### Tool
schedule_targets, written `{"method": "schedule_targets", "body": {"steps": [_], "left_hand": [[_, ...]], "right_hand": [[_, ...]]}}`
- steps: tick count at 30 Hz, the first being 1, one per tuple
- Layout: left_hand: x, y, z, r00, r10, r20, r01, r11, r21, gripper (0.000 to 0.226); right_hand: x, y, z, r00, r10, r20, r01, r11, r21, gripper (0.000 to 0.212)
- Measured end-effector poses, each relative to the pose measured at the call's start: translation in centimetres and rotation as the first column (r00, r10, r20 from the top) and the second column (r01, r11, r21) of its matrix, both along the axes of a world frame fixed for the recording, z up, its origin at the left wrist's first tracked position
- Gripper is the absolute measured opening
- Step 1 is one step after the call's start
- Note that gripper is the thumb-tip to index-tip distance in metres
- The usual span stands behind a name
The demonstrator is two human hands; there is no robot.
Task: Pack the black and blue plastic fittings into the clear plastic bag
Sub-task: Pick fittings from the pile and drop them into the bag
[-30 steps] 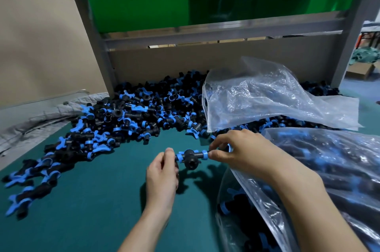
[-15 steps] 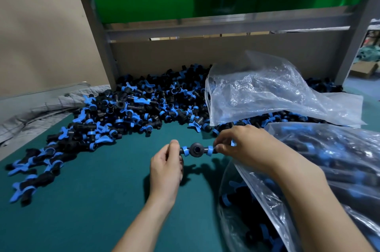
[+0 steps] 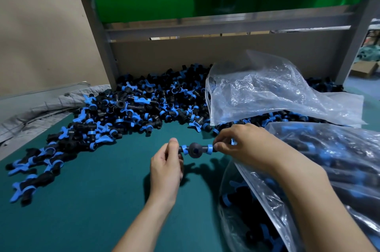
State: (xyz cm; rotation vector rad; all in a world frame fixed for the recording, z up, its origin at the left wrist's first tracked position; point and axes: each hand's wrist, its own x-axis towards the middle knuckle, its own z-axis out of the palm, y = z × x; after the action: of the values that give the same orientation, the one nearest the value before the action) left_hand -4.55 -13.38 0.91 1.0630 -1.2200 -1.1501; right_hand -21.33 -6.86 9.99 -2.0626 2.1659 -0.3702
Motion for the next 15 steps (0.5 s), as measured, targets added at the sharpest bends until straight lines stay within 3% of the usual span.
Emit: {"method": "schedule_targets", "body": {"steps": [4,9,11,15], "left_hand": [[0.0,-0.4,-0.2,0.996,-0.007,-0.083,0.008,1.000,0.018,0.032],[0.1,-0.4,0.4,0.928,-0.002,-0.373,0.042,0.994,0.100,0.020],[0.5,0.2,0.6,0.933,-0.050,-0.355,0.077,0.995,0.064,0.023],[1.7,3.1,0.6,0.964,-0.213,-0.159,0.200,0.975,-0.096,0.029]], "right_hand": [[0.6,0.2,0.6,1.000,-0.018,0.015,0.019,0.993,-0.116,0.036],[1.4,0.6,1.6,0.998,-0.029,0.050,0.037,0.986,-0.164,0.068],[1.7,0.6,1.9,0.998,-0.034,0.059,0.046,0.975,-0.216,0.069],[2.2,1.0,3.1,0.994,-0.020,0.111,0.063,0.916,-0.396,0.070]]}}
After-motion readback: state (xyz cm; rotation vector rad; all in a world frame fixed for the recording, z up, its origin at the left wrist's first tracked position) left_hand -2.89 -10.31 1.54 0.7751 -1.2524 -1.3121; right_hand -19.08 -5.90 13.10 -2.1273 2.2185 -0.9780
